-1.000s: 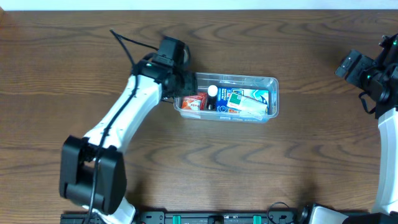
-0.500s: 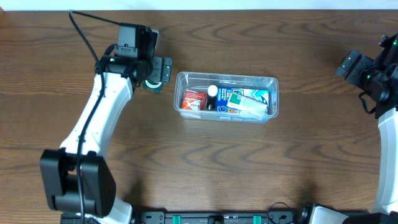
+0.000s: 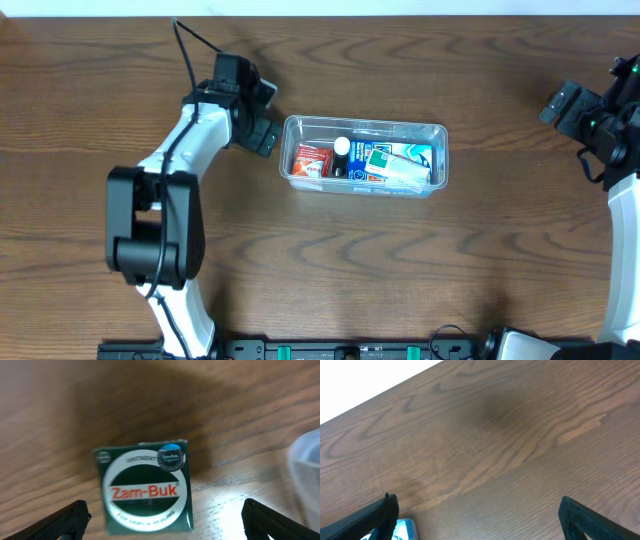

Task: Pack container
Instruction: 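Move left gripper to the green Zam-Buk tin and grasp it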

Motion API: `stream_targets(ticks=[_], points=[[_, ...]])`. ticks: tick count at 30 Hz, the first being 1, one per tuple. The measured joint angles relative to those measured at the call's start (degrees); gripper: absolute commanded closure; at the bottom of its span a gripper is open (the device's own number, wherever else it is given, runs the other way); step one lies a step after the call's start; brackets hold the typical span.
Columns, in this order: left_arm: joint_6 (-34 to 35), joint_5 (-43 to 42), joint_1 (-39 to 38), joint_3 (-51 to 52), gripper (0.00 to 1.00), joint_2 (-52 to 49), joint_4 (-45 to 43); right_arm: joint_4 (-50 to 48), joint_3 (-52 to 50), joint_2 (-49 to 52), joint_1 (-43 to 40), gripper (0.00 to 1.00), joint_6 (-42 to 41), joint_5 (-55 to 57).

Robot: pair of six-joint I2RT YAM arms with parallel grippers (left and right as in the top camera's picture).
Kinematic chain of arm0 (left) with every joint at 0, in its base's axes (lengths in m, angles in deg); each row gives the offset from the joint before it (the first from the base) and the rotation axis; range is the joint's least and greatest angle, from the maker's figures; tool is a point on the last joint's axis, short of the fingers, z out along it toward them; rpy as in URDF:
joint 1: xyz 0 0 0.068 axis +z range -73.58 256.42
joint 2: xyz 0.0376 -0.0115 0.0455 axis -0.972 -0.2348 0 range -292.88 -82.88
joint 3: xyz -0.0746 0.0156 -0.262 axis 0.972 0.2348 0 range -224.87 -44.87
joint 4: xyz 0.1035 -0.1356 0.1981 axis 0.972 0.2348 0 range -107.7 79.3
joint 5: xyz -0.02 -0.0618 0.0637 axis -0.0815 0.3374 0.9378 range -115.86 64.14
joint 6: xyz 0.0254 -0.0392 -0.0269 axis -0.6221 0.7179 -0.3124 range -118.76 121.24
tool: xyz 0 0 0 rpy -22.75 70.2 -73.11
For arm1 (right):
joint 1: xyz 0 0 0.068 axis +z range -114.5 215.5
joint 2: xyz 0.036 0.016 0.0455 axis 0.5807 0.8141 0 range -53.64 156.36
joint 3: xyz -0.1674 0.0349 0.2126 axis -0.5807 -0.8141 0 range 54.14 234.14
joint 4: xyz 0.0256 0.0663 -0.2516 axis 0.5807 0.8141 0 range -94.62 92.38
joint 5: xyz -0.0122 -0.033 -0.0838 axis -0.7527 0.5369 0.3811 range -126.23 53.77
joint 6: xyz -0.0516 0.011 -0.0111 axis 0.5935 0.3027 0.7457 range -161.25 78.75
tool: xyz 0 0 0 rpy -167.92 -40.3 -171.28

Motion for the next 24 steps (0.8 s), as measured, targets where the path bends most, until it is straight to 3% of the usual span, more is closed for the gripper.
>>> stream_targets(ticks=[24], points=[[-1.5, -0.7, 4.0, 0.0, 0.02, -1.8, -2.4, 0.0, 0.0, 0.0, 0.0, 0.01, 0.0, 0.0]])
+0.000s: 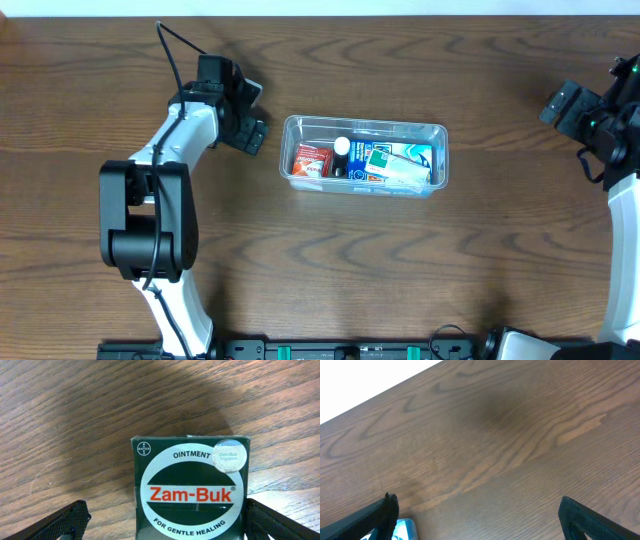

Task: Pack container
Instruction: 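Move left gripper to the green Zam-Buk tin and grasp it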

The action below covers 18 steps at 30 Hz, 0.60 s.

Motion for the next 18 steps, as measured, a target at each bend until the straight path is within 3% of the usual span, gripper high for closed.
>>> stream_targets(ticks=[3, 12, 18], points=[[0.0, -1.4, 0.0, 0.0, 0.01, -0.2, 0.0, 0.0, 0.0, 0.0, 0.0, 0.01, 0.0, 0.0], [1.8, -4.6, 0.0, 0.0, 0.12, -0.3, 0.5, 0.0, 0.0, 0.0, 0.0, 0.01, 0.0, 0.0], [4.2, -5.5, 0.0, 0.0, 0.12, -0.3, 1.4, 0.0, 0.0, 0.0, 0.0, 0.01, 0.0, 0.0]])
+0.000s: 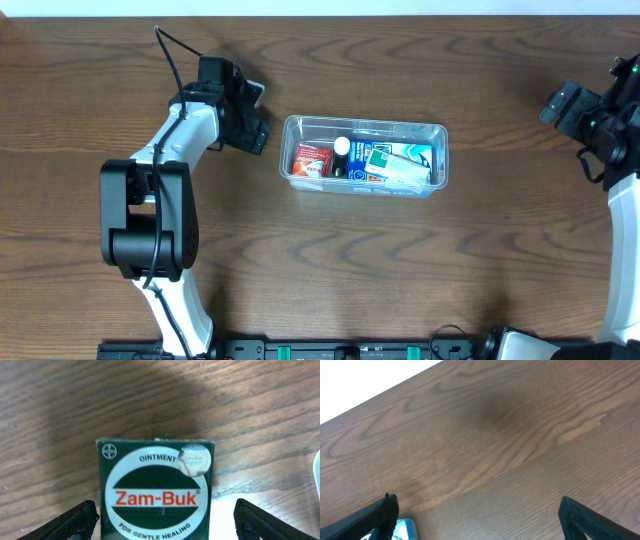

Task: Pack container
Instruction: 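Move left gripper to the green Zam-Buk tin and grasp it, then lift the Zam-Buk tin and carry it over the container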

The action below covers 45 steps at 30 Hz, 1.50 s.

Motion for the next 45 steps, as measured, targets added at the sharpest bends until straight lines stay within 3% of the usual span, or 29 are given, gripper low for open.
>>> stream_targets(ticks=[25, 29, 34, 45], points=[[-1.4, 0.0, 0.0, 0.0, 0.12, -2.1, -0.9, 0.0, 0.0, 0.0, 0.0, 0.01, 0.0, 0.0], [-1.5, 0.0, 0.0, 0.0, 0.23, -2.4, -1.1, 0.0, 0.0, 0.0, 0.0, 0.01, 0.0, 0.0], [-1.5, 0.0, 0.0, 0.0, 0.43, -2.4, -1.1, 0.0, 0.0, 0.0, 0.0, 0.01, 0.0, 0.0], [2.4, 0.0, 0.0, 0.0, 0.45, -1.9, -0.2, 0.0, 0.0, 0.0, 0.0, 0.01, 0.0, 0.0]])
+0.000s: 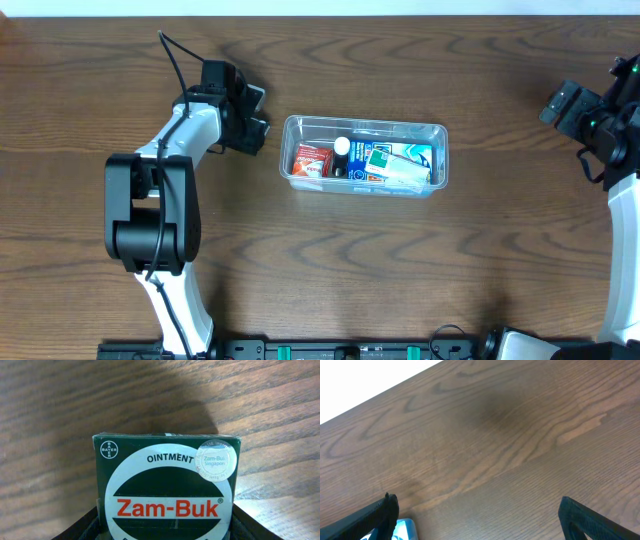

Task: Pack container
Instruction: 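Lift the Zam-Buk tin and carry it over the container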

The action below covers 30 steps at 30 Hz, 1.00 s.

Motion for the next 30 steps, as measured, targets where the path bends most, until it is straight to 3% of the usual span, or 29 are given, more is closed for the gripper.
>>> stream_targets(ticks=[8, 18, 24, 30], points=[[14.5, -0.6, 0.0, 0.0, 0.46, 10.9, 6.1, 0.0, 0.0, 0.0, 0.0, 0.01, 0.0, 0.0], [28.2, -12.3, -3.0, 0.0, 0.45, 31.5, 14.2, 0.0, 0.0, 0.0, 0.0, 0.01, 0.0, 0.0], [30.9, -13.6, -11.3, 0.0, 0.45, 31.9, 16.8, 0.0, 0.0, 0.0, 0.0, 0.01, 0.0, 0.0], [34.3, -8.4, -18.1, 0.0, 0.45, 28.6, 16.8, 0.0, 0.0, 0.0, 0.0, 0.01, 0.0, 0.0]])
